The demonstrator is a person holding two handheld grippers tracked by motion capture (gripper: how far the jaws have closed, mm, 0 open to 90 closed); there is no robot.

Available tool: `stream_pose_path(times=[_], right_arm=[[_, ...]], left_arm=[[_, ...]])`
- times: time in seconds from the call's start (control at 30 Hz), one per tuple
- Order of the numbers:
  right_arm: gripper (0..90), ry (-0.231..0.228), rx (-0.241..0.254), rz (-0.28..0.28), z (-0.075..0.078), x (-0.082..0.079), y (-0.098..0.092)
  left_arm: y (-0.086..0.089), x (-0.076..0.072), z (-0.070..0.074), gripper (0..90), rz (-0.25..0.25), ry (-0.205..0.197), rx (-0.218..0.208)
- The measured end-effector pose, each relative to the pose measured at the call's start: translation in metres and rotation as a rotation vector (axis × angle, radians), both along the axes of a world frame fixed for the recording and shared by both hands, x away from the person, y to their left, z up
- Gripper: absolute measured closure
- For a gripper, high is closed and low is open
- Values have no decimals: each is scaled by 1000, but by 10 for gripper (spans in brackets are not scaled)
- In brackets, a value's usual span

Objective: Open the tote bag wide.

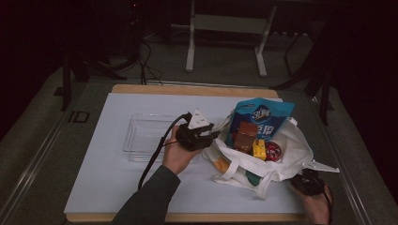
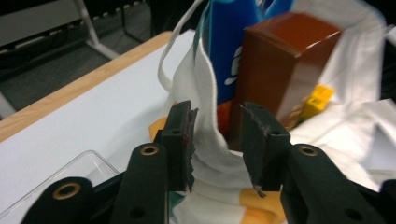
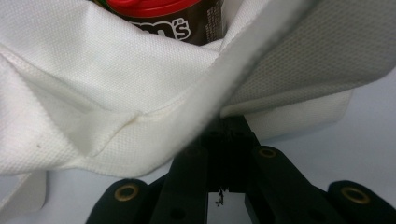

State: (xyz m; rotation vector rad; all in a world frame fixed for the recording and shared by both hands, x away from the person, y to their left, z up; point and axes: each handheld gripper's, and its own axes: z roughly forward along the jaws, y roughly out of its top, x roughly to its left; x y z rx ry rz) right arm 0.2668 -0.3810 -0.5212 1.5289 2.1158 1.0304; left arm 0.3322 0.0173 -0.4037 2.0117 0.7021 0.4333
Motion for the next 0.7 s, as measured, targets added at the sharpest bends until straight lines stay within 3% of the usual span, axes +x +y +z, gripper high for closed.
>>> stream_pose_path(times=[0.3,0.57,0.7], right_arm=[[889,12,11,2,-2,1,-1],[890,15,11,4,-4,2,-2],[889,15,10,3,-4,2,-2]], left_arm=[[-21,19,-25,692,22,22,95],[-21,32,-43,773,61,69,161],[-20,36,-53,786,65,100,166]])
